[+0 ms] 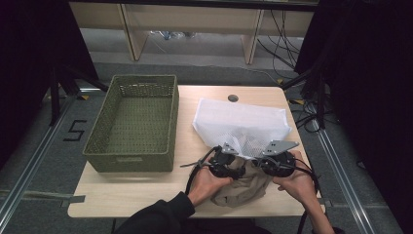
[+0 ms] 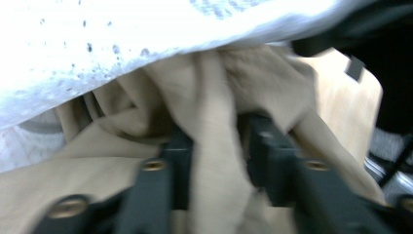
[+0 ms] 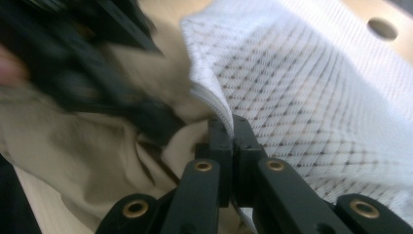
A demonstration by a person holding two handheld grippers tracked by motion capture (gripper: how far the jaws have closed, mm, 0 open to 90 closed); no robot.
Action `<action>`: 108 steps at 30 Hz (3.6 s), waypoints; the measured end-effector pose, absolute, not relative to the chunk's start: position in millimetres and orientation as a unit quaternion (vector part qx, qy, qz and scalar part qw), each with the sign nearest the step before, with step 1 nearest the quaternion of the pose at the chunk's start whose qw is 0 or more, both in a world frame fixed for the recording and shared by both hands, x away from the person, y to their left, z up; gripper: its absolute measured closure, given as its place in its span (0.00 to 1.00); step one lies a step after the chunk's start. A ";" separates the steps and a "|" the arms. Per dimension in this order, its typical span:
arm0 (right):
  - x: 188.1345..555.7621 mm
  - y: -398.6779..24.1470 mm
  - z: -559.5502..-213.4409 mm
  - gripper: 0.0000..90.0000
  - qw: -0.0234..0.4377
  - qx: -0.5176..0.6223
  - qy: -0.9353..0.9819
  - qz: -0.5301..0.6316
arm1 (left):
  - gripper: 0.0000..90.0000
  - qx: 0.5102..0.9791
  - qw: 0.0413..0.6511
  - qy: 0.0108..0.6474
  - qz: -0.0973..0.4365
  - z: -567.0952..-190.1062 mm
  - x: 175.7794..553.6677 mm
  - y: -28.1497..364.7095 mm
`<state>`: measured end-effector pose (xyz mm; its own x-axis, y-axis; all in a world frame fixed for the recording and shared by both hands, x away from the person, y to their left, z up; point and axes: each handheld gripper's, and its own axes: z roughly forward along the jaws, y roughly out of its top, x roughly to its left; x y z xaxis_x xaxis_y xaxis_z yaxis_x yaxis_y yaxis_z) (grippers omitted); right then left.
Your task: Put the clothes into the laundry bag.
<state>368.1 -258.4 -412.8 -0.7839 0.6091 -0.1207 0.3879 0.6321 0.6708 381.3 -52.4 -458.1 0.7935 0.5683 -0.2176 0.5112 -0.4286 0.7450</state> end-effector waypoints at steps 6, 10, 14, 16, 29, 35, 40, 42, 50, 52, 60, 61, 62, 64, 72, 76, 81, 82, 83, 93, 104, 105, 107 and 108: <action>370.1 -259.4 -417.5 1.00 0.176 0.280 0.885 0.326 | 0.33 0.876 0.385 0.283 0.068 -432.4 370.0 -13.6; 369.8 -257.3 -416.2 1.00 0.172 0.284 0.889 0.316 | 0.64 0.896 0.360 0.257 0.040 -448.5 370.1 -5.3; 369.9 -252.5 -420.0 1.00 0.176 0.284 0.889 0.314 | 0.85 0.889 0.386 0.247 0.020 -458.8 361.9 -28.8; 370.5 -251.1 -423.5 1.00 0.179 0.285 0.890 0.307 | 0.86 0.878 0.405 0.254 0.014 -460.7 361.0 -41.6; 375.2 -252.1 -433.1 1.00 0.177 0.279 0.895 0.300 | 0.44 0.842 0.422 0.331 0.053 -427.6 394.0 13.6; 375.3 -252.7 -431.4 1.00 0.171 0.277 0.899 0.294 | 0.54 0.881 0.349 0.319 0.031 -464.0 407.8 22.4; 375.1 -251.3 -432.7 1.00 0.172 0.284 0.895 0.298 | 1.00 0.896 0.344 0.281 0.025 -474.3 394.5 9.4; 375.4 -251.1 -432.8 1.00 0.175 0.279 0.896 0.297 | 1.00 0.891 0.359 0.277 0.007 -474.2 383.9 -2.0; 376.8 -248.2 -436.5 1.00 0.175 0.271 0.901 0.289 | 1.00 0.883 0.380 0.276 -0.017 -478.7 376.7 -16.8; 377.0 -248.6 -436.6 1.00 0.178 0.269 0.901 0.289 | 0.95 0.866 0.406 0.293 -0.008 -470.1 380.8 -10.9; 377.3 -248.9 -435.5 1.00 0.169 0.270 0.904 0.284 | 0.71 0.868 0.345 0.342 0.099 -462.0 417.2 13.6; 377.0 -248.6 -435.7 1.00 0.171 0.271 0.903 0.286 | 0.70 0.874 0.332 0.341 0.101 -467.4 421.6 12.2; 377.1 -248.6 -435.6 1.00 0.171 0.270 0.903 0.286 | 0.69 0.874 0.326 0.345 0.102 -473.1 425.2 9.5; 377.6 -249.0 -435.8 1.00 0.178 0.265 0.903 0.288 | 0.65 0.875 0.321 0.348 0.104 -482.8 430.8 1.8; 375.1 -250.1 -435.0 1.00 0.170 0.286 0.899 0.285 | 0.56 0.875 0.332 0.344 0.078 -500.9 449.3 -17.5; 374.9 -250.5 -433.2 1.00 0.171 0.280 0.901 0.284 | 0.85 0.878 0.341 0.327 0.074 -501.8 446.6 -22.1; 368.2 -254.7 -413.1 1.00 0.178 0.263 0.899 0.302 | 0.97 0.875 0.343 0.330 0.095 -498.7 442.5 -19.5; 366.2 -255.2 -408.0 1.00 0.175 0.257 0.901 0.303 | 0.98 0.872 0.347 0.331 0.099 -498.6 442.5 -18.9; 365.2 -254.9 -405.5 1.00 0.174 0.251 0.902 0.305 | 0.98 0.870 0.349 0.335 0.096 -497.9 442.0 -17.9; 374.9 -230.8 -450.2 1.00 0.112 0.271 0.915 0.278 | 0.99 0.878 0.355 0.308 0.092 -492.2 419.5 -3.7; 405.4 -210.6 -461.5 1.00 0.156 0.298 0.900 0.279 | 0.99 0.895 0.342 0.276 0.077 -492.4 389.2 22.3; 408.2 -208.7 -462.9 1.00 0.160 0.298 0.899 0.279 | 0.99 0.905 0.328 0.261 0.075 -491.0 388.6 26.0; 413.9 -205.5 -464.4 1.00 0.160 0.301 0.898 0.277 | 0.99 0.901 0.331 0.271 0.074 -492.7 384.1 28.2; 417.0 -203.9 -465.0 1.00 0.164 0.305 0.896 0.276 | 0.99 0.906 0.322 0.266 0.070 -493.4 383.0 31.7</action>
<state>417.0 -203.9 -465.0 -0.7598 0.6381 -0.1247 0.4572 0.6607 0.5953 383.0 31.7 -493.4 0.8485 0.5274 -0.0435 0.4367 -0.6514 0.6205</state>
